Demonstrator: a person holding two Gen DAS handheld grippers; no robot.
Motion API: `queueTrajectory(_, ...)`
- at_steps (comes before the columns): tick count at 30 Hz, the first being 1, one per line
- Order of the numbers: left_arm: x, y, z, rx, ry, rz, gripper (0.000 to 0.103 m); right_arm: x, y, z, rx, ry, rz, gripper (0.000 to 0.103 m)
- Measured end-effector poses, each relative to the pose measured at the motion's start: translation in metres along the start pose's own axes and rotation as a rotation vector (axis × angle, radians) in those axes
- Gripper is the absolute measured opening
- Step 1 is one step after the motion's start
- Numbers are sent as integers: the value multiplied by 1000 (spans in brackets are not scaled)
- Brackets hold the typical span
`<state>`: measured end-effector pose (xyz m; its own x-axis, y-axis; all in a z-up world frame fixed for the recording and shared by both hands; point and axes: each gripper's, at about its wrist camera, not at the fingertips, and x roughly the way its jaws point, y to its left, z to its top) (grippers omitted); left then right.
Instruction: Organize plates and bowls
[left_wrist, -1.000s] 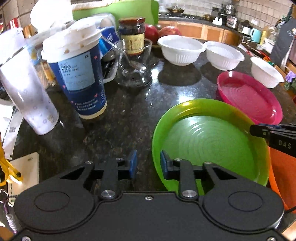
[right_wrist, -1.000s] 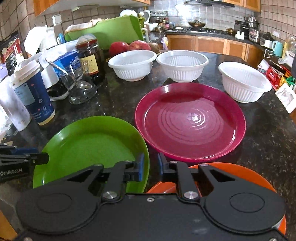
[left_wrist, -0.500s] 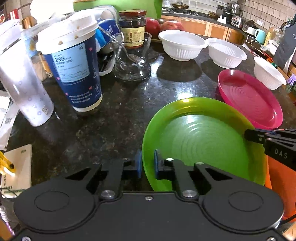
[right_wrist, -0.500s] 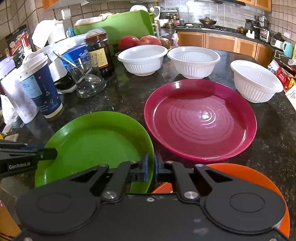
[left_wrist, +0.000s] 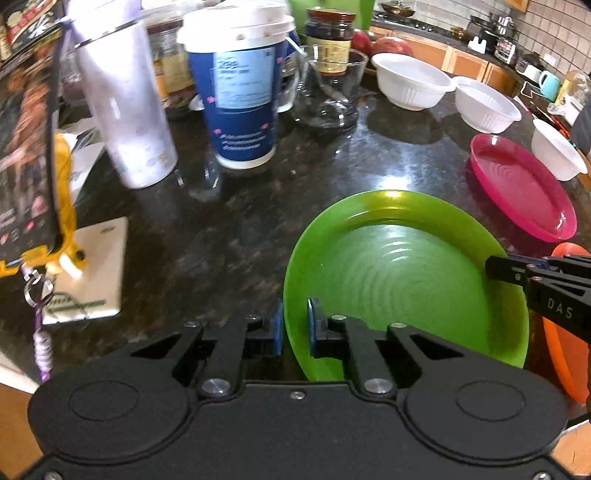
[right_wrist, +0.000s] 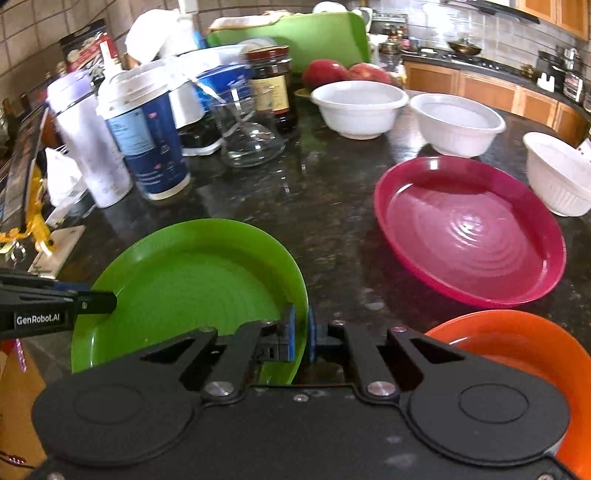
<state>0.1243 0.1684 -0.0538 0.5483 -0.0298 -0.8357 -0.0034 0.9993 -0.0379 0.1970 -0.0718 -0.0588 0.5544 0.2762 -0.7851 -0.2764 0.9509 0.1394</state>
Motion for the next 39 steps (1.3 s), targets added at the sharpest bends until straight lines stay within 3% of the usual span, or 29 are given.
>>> queueTrajectory(9, -1, 12, 0, -9, -14, 19, 17, 0, 11, 1, -7, -9, 10, 10)
queueTrajectory(18, 2, 13, 3, 52, -20, -5, 18, 0, 12, 1, 18, -23, -30, 11)
queueTrajectory(23, -2, 22, 5, 44, -19, -21, 19, -9, 12, 4, 54, -76, -62, 13)
queueTrajectory(27, -18, 29, 5, 29, -71, -12, 20, -26, 6, 3, 90, -135, -108, 13)
queueTrajectory(31, -35, 17, 6, 80, -175, 36, 20, -43, -6, -2, 140, -179, -155, 14)
queueTrajectory(34, -43, 0, 8, 133, -209, 3, 20, -58, -19, -9, 177, -205, -199, 14)
queueTrajectory(39, -50, -36, 8, 189, -200, -117, 20, -88, -48, -26, 218, -249, -284, 14)
